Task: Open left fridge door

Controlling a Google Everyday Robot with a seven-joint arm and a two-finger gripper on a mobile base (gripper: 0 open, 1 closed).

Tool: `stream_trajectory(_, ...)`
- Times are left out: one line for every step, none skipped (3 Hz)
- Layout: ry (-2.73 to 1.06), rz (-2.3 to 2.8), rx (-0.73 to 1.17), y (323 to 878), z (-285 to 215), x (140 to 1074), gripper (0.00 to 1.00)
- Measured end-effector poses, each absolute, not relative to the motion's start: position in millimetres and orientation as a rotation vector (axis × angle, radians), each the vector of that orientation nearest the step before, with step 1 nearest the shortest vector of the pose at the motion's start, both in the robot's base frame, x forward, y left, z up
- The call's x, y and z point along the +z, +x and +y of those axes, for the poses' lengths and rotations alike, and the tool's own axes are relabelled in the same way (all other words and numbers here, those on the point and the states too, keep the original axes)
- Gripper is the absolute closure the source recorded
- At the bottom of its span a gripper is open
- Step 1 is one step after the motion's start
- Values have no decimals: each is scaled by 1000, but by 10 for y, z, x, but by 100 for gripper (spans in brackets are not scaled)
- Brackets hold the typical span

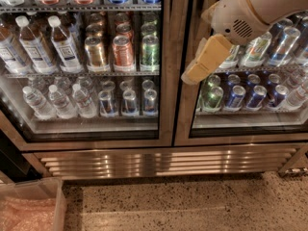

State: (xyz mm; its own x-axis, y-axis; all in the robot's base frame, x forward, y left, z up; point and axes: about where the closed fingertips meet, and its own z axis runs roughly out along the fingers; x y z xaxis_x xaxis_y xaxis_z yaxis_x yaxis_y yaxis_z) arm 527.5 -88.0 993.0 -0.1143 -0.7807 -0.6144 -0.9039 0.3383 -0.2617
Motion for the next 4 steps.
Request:
stream_trajectory(-1474, 1918, 235, 5267, -867, 9934, 0)
stream_trajectory(-1513, 1855, 232, 5371, -646, 9983, 0)
stream_trajectory(-1556, 1801, 191, 5559, -483, 10033, 0)
stream_trajectory(-1556, 1801, 191, 5559, -482, 10033, 0)
